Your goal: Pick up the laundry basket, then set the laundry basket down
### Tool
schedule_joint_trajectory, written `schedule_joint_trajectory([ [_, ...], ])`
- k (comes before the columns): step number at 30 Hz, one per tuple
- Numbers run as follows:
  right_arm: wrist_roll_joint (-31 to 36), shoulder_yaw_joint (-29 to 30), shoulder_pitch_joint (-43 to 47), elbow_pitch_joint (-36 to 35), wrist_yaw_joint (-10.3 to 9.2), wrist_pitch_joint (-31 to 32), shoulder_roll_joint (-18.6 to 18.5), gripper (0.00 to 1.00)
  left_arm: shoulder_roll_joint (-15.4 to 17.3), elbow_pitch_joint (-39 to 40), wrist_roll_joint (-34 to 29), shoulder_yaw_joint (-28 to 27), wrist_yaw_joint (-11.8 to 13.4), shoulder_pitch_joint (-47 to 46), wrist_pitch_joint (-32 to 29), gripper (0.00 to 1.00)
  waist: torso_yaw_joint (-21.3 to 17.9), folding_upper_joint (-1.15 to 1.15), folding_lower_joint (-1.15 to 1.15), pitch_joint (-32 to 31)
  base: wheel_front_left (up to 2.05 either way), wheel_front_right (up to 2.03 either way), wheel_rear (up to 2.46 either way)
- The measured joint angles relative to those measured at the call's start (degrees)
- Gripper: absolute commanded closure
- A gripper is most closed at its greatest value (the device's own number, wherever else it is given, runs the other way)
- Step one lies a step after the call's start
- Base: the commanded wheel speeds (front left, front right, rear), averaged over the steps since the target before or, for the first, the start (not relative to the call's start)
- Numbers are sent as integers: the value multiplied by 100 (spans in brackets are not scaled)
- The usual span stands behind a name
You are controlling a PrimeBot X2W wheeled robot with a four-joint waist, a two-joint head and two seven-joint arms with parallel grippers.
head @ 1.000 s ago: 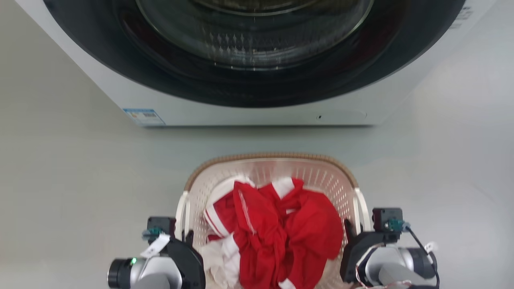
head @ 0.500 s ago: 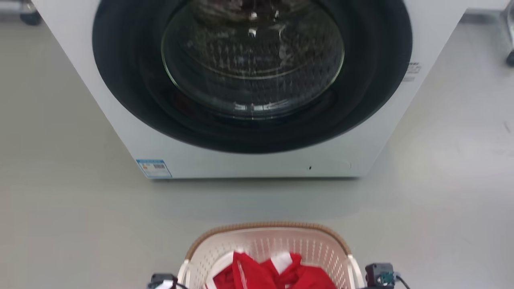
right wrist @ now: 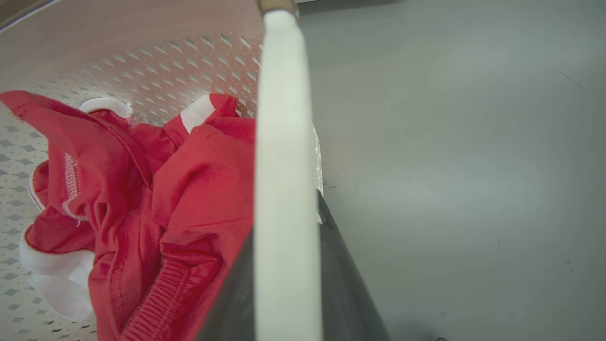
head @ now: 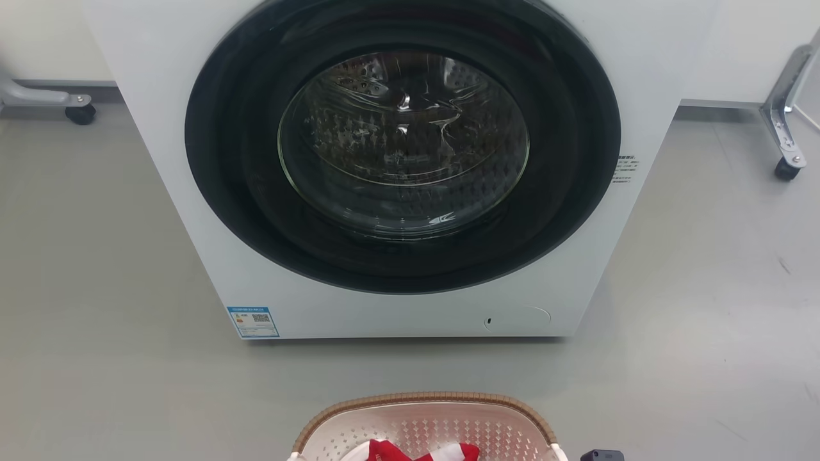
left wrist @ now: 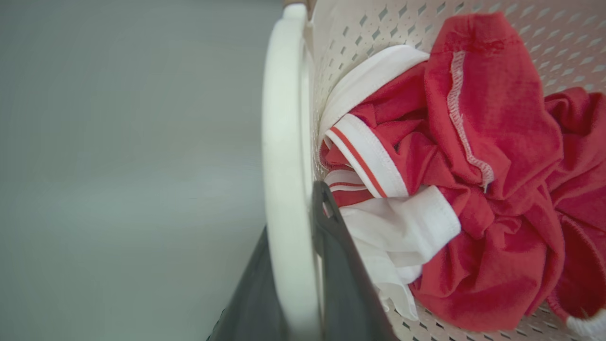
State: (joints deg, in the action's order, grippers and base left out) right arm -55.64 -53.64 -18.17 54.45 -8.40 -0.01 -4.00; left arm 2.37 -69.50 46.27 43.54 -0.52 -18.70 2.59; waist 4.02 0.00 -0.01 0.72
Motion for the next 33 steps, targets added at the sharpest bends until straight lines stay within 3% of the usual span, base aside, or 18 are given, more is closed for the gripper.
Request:
schedule_joint_trajectory([
  [33, -712, -493, -120, 249, 0, -15, 2, 100, 1, -20, 82, 141, 2, 5, -100, 100, -45, 1, 1, -113, 0, 0, 0],
])
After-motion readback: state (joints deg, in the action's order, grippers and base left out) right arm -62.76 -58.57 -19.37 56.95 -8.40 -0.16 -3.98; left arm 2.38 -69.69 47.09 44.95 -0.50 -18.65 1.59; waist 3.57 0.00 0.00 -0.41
